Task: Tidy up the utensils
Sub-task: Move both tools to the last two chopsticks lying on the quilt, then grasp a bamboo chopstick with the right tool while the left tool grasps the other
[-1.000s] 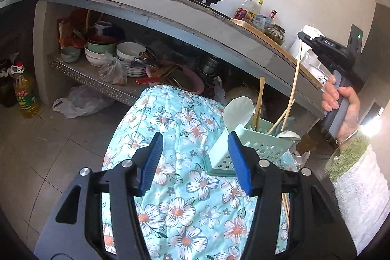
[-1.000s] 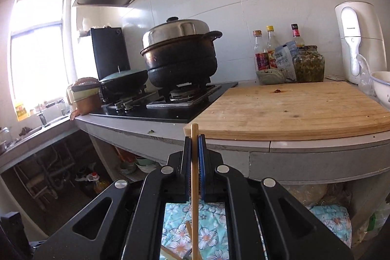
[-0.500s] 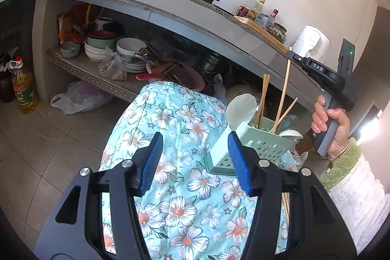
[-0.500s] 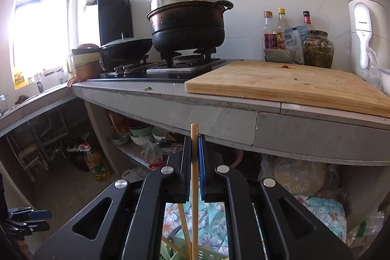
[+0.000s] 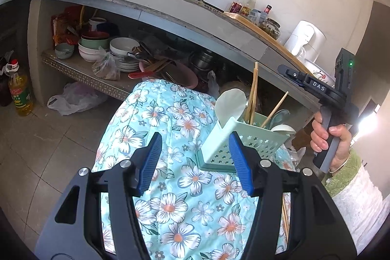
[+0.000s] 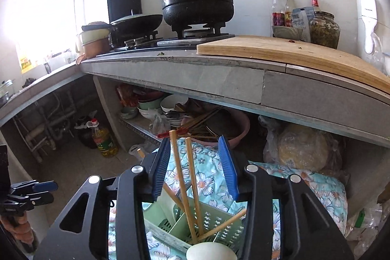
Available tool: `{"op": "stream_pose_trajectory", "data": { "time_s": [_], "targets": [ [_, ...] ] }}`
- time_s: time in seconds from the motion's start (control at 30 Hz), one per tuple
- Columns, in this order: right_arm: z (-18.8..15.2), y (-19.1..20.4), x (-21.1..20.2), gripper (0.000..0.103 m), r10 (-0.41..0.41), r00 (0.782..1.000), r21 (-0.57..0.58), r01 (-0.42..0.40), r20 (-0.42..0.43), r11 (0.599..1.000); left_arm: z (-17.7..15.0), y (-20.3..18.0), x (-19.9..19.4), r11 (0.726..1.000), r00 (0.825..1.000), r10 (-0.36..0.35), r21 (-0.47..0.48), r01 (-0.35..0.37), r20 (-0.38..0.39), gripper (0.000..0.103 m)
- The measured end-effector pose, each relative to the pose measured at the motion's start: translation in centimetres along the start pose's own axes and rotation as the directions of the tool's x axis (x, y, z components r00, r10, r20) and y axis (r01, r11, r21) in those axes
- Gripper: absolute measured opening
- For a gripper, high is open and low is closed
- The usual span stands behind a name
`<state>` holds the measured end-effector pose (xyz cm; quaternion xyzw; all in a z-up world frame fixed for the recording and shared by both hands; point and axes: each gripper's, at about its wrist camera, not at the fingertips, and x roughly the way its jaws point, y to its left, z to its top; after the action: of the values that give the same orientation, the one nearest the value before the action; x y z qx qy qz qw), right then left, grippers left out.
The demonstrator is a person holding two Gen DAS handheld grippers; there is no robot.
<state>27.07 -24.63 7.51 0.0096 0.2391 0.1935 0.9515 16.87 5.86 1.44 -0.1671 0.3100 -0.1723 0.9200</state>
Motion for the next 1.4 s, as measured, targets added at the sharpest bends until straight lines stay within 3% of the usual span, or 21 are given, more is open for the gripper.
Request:
{"op": "stream_pose_trajectory", "data": {
  "time_s": [0.23, 0.47, 0.63, 0.77, 0.97, 1.27, 1.4],
  "targets": [
    [-2.7, -1.9, -6.8, 0.046, 0.050, 0.999, 0.161, -0.048, -0.010, 0.986, -0.8, -1.9, 0.8, 0.998, 0.999, -0.029, 0.046, 0.030, -0.036, 0.058],
    [-10.7, -5.6, -11.7, 0.046, 0.080, 0.990, 0.379, -0.030, -0.116, 0.925, -3.0, -5.4, 3.0, 0.987, 0.988, -0.081, 0.126, 0.098, -0.135, 0.063],
    [-19.0, -8.8, -12.8, 0.046, 0.106, 0.968, 0.554, 0.040, -0.229, 0.832, -5.9, -8.1, 5.2, 0.975, 0.965, -0.097, 0.173, 0.142, -0.245, 0.064],
    [-25.2, -10.8, -12.8, 0.045, 0.155, 0.949, 0.682, 0.078, -0.274, 0.727, -8.4, -9.9, 6.7, 0.966, 0.942, -0.088, 0.202, 0.160, -0.325, 0.064],
    [-30.5, -12.1, -12.1, 0.035, 0.219, 0.931, 0.774, 0.095, -0.291, 0.625, -11.6, -11.7, 8.6, 0.958, 0.911, -0.064, 0.232, 0.170, -0.407, 0.064],
    [-31.7, -12.9, -10.3, 0.023, 0.251, 0.924, 0.787, 0.079, -0.288, 0.612, -14.2, -13.5, 10.4, 0.954, 0.881, -0.052, 0.237, 0.183, -0.470, 0.062],
    [-32.0, -13.5, -9.4, 0.017, 0.261, 0.921, 0.790, 0.075, -0.289, 0.609, -14.7, -14.3, 10.9, 0.953, 0.868, -0.062, 0.229, 0.198, -0.492, 0.054]
  ]
}}
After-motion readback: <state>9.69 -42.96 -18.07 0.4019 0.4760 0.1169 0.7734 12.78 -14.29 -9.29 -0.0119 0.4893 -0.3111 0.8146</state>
